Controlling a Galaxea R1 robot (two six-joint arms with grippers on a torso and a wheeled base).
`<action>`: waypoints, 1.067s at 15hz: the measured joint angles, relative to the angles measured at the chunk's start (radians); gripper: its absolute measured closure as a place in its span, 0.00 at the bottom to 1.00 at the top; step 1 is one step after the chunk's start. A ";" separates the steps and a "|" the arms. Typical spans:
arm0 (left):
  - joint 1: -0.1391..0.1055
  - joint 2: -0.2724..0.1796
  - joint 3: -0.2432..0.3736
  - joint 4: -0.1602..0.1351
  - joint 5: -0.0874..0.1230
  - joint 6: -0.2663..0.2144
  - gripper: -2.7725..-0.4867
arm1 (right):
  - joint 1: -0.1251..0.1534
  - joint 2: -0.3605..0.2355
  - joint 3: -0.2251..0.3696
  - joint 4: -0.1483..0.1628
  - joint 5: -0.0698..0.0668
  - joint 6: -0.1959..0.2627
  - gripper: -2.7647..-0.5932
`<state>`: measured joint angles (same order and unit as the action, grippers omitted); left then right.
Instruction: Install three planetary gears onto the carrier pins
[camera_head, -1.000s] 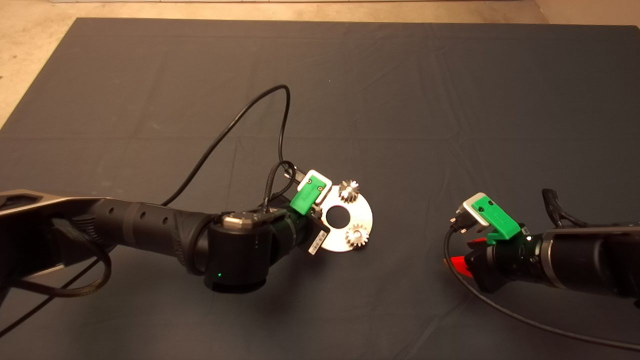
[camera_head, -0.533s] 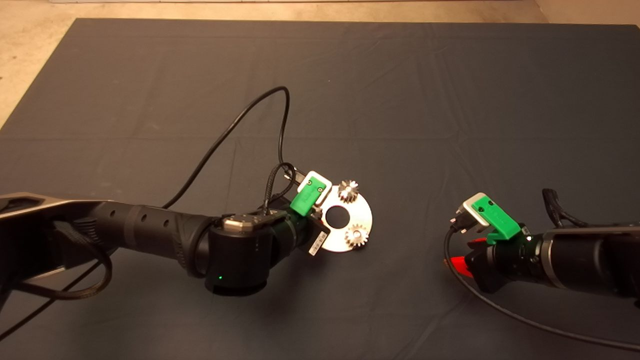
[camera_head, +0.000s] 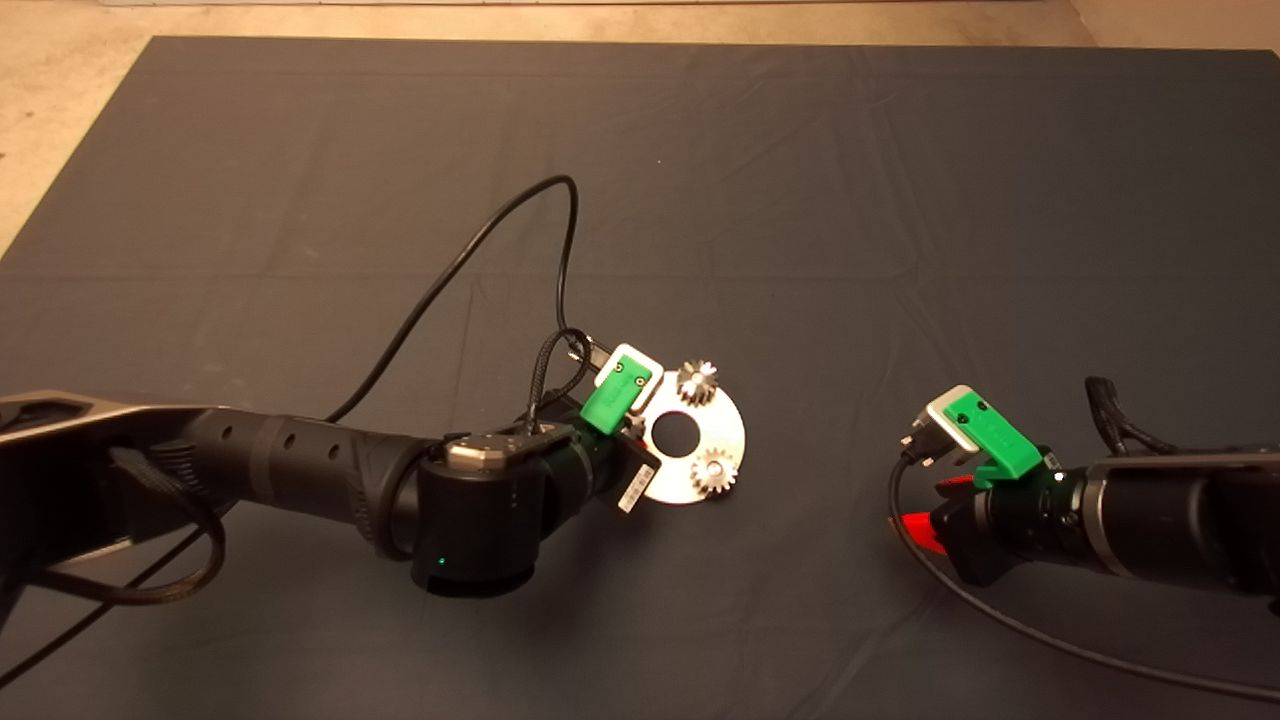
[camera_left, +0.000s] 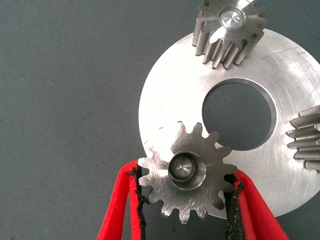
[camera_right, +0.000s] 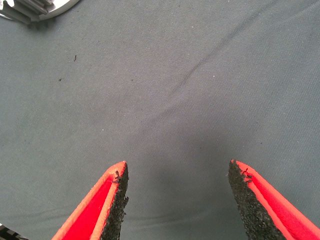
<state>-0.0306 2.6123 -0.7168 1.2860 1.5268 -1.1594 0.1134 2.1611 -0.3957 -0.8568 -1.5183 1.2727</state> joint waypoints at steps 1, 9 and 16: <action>0.000 0.000 0.000 0.000 0.000 0.000 0.91 | 0.000 0.000 0.000 0.000 0.000 0.000 0.60; 0.000 0.000 0.000 0.000 0.000 0.000 0.91 | 0.000 0.000 0.000 0.000 0.000 0.000 0.60; 0.000 0.000 0.000 0.000 0.000 0.000 0.85 | 0.000 0.000 0.000 0.000 0.000 0.000 0.60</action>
<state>-0.0307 2.6123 -0.7168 1.2864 1.5268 -1.1589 0.1134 2.1611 -0.3957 -0.8566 -1.5183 1.2723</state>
